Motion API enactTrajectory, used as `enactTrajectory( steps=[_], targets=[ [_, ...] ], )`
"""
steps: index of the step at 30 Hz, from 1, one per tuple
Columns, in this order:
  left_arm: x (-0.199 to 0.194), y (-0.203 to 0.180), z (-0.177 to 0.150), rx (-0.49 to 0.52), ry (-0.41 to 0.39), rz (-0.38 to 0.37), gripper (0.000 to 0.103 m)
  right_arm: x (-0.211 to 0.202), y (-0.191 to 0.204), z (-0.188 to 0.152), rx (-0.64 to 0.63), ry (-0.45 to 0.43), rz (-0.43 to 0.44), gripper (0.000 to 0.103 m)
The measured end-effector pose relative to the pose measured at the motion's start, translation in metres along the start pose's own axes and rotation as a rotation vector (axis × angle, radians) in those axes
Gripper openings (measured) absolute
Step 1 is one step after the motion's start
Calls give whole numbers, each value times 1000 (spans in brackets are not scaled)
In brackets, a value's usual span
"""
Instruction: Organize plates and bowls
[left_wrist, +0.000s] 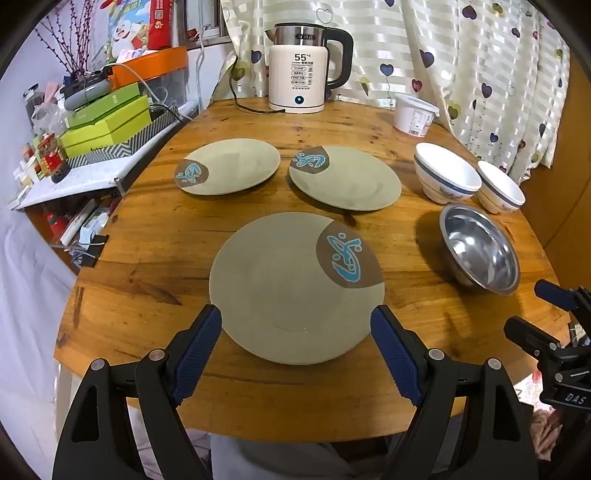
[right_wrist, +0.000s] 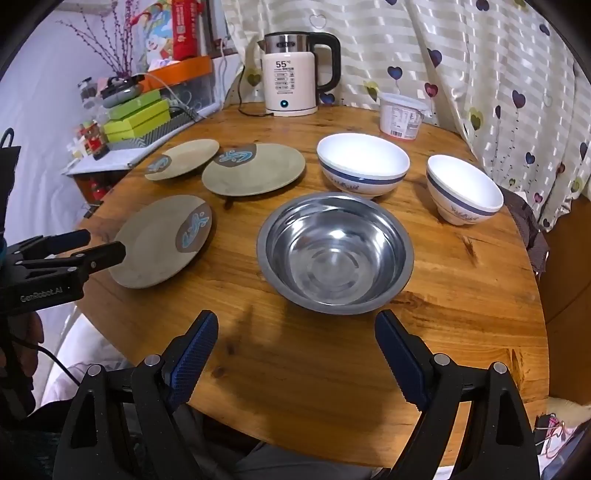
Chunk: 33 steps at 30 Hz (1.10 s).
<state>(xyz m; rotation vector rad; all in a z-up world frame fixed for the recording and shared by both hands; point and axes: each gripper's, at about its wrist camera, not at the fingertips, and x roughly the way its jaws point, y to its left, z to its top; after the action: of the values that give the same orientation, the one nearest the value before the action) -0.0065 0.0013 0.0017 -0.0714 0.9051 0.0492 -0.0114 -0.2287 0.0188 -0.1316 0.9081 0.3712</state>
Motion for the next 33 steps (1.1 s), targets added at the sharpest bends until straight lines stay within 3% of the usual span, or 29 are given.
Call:
enactTrajectory(
  steps=[33],
  targets=[
    [7,2,-4,-3,23,2,83,0,1,3,-3,14,16,87]
  ],
)
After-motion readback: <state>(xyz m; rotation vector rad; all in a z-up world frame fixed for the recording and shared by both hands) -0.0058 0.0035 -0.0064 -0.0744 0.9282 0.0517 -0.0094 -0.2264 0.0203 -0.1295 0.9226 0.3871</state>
